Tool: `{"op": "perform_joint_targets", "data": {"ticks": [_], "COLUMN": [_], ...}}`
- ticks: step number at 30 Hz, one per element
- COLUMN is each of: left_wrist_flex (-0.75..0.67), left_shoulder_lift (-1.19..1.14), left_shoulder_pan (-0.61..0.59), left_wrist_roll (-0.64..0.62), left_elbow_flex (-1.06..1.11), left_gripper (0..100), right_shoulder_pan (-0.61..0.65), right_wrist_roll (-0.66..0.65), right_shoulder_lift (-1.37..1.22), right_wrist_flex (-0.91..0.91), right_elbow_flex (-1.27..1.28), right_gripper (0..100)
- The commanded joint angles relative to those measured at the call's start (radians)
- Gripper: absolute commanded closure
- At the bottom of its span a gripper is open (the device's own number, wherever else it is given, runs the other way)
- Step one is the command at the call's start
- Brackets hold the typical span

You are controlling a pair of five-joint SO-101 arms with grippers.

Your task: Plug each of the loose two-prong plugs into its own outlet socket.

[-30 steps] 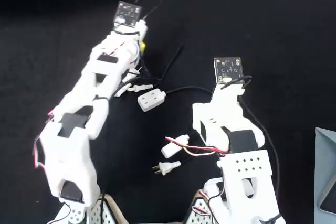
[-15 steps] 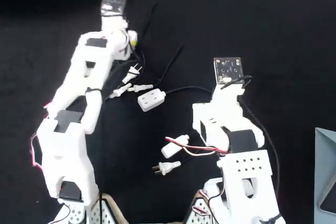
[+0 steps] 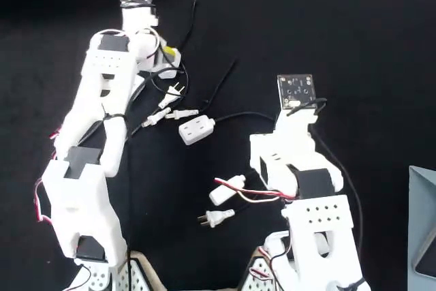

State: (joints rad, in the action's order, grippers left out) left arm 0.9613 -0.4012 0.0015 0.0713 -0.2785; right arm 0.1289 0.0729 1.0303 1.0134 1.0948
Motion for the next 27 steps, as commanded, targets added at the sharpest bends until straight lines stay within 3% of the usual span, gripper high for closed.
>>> {"op": "perform_joint_targets", "data": {"ticks": [1, 5, 10, 20, 27], "left_wrist_flex": [0.094, 0.192, 0.207, -0.074, -0.075], "left_shoulder_lift": [0.037, 0.037, 0.028, -0.184, -0.245], "left_shoulder_pan": [-0.031, -0.068, -0.12, -0.131, -0.124], "left_wrist_roll": [0.023, 0.077, 0.138, 0.169, 0.078], "left_elbow_flex": [-0.054, -0.054, -0.047, -0.024, -0.114], "left_gripper": [72, 72, 72, 72, 72], "right_shoulder_pan": [-0.009, -0.009, -0.009, 0.029, 0.031], "right_wrist_roll": [-0.002, -0.002, -0.002, -0.005, -0.006], "right_shoulder_lift": [0.012, 0.012, 0.012, 0.016, 0.016], "right_wrist_flex": [-0.014, -0.014, -0.014, -0.02, -0.02], "right_elbow_flex": [-0.005, -0.005, -0.005, 0.013, 0.015], "right_gripper": [97.7, 97.7, 97.7, 97.7, 97.7]}}
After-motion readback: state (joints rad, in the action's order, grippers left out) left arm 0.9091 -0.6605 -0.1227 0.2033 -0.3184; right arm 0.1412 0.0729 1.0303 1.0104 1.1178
